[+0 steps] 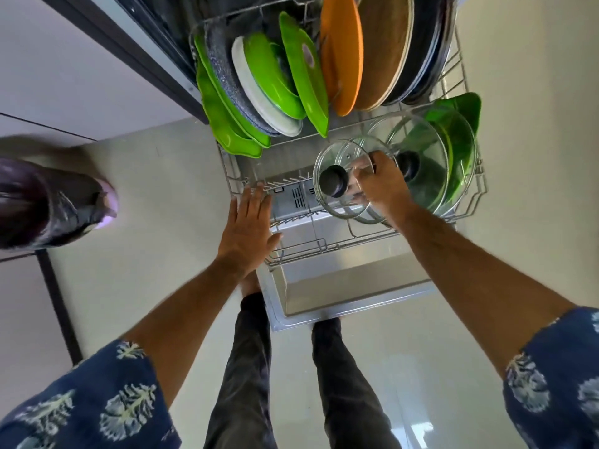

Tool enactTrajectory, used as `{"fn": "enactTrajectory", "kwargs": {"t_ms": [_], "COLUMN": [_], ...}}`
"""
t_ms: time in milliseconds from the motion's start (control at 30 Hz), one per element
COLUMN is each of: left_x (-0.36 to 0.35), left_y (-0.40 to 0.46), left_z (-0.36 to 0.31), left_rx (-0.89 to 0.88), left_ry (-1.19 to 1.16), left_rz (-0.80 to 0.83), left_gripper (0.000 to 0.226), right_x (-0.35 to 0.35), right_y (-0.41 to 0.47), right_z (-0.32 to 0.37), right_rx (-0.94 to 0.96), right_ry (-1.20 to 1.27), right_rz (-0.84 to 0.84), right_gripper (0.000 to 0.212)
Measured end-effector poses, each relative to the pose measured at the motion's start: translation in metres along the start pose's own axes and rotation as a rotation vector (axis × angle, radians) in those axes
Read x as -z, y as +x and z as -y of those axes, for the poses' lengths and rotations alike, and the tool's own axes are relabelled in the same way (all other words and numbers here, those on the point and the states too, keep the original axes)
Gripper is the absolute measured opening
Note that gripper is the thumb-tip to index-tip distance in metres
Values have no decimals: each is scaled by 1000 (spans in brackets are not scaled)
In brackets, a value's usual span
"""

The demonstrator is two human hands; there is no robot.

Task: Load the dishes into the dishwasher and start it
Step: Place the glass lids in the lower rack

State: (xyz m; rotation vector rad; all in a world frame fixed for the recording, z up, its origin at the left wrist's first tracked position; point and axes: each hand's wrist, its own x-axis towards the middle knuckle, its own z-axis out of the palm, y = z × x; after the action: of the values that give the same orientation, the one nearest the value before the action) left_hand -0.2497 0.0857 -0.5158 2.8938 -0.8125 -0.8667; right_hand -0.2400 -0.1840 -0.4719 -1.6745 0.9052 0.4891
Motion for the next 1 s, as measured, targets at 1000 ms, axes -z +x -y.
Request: {"fn": "enactTrajectory", "kwargs": {"t_ms": [1000], "left_x": [-10], "left_y": [2], "left_z": [16], "left_rx": [-90], "left_ry": [24], "left_rz": [-5], "left_gripper": [85], "right_x": [-33], "right_y": [38], "right_z": [-18], "right_rx": [90], "right_ry": [-453], "right_rz": [60], "right_gripper": [33]}}
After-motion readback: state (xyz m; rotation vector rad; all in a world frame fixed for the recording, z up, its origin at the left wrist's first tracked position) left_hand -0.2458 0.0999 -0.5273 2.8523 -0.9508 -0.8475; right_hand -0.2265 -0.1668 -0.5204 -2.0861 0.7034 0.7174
